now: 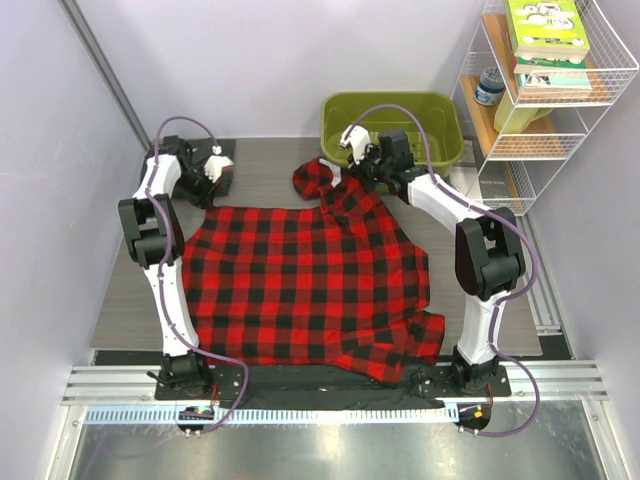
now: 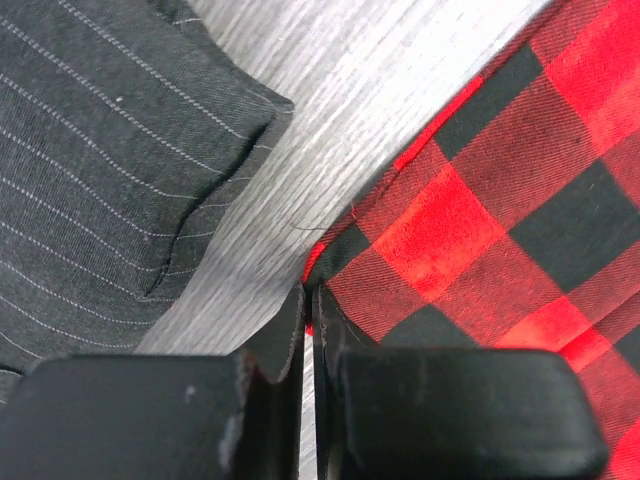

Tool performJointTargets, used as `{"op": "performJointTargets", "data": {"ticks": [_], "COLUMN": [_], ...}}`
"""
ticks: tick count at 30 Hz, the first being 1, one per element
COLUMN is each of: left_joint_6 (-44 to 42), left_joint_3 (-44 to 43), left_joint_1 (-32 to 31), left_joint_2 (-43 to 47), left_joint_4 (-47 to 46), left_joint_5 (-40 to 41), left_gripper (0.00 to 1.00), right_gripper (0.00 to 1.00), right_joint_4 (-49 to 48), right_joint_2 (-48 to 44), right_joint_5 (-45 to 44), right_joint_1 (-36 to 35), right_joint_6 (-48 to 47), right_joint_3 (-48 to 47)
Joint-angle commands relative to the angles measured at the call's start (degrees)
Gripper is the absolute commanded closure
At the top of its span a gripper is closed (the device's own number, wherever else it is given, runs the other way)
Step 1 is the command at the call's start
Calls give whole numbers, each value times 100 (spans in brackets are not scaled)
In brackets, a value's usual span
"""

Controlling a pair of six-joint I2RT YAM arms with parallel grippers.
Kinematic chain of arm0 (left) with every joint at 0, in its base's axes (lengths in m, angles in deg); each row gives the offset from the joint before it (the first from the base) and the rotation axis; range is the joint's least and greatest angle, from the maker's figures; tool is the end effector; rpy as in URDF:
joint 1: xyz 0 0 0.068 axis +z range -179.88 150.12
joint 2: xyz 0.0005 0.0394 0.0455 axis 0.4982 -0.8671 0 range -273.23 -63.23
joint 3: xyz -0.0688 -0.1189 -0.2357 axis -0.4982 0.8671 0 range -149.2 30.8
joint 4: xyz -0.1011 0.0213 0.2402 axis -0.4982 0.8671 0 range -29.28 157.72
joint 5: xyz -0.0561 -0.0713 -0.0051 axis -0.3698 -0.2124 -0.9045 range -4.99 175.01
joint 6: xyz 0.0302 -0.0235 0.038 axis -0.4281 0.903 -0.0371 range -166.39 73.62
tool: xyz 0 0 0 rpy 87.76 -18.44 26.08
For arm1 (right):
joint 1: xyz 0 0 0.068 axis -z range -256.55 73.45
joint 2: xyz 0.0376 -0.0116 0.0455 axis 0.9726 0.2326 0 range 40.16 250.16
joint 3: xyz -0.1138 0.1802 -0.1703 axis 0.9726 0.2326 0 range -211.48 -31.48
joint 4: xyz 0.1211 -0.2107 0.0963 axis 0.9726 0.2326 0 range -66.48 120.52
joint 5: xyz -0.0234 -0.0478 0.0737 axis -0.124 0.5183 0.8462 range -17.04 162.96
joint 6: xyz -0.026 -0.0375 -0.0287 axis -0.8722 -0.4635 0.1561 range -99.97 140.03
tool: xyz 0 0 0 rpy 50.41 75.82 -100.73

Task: Fold and stack the long sleeve shirts
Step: Fold the shirt

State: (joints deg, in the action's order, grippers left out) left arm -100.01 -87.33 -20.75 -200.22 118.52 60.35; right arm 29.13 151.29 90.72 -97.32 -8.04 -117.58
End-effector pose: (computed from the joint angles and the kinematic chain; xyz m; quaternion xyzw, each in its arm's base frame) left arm 0.4850 0.0630 0.1677 0.3903 0.8887 -0.1220 0.2073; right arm 0.4219 0.1716 0.2555 -0.4245 0.7500 0.1027 0.4968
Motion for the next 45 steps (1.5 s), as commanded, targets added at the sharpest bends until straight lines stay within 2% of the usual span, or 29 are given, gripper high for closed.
{"op": "performJointTargets", "data": {"ticks": [1,8,12,21,31,36,40,45], "left_joint_6": [432,634,371,-885,-1774,-2291,-2985,-3460], "left_joint_3": [-132,298,763,1325,2469,2750,3269,3884], "left_joint_1": [80,274,344,441,625,748,792,863], "left_joint_2": [434,1278,1613,1938,2860,3230,3617,3872], "left_joint_4": [-216,-735,-814,-322,-85,512,723,899], "left_joint_5": [-275,-636,-689,-698,-768,-864,-698,-540], "left_gripper": [100,100,100,100,100,100,100,100], "right_gripper": [99,99,99,99,99,99,99,99], "right_joint_4": [-420,-201,-51,616,1303,1504,1759,2163], "right_joint_2": [-56,-381,-504,-1040,-1919,-2244,-2455,-2746], "right_joint_5": [-106,201,342,605,896,878,861,896], "right_joint_1": [135,285,285,276,135,39,-6,-172], "right_joint_6": [83,-31,-163,-251,-497,-664,-883,-1279], "right_joint_3": [-547,-425,-205,23,1155,1482,1728,2176]}}
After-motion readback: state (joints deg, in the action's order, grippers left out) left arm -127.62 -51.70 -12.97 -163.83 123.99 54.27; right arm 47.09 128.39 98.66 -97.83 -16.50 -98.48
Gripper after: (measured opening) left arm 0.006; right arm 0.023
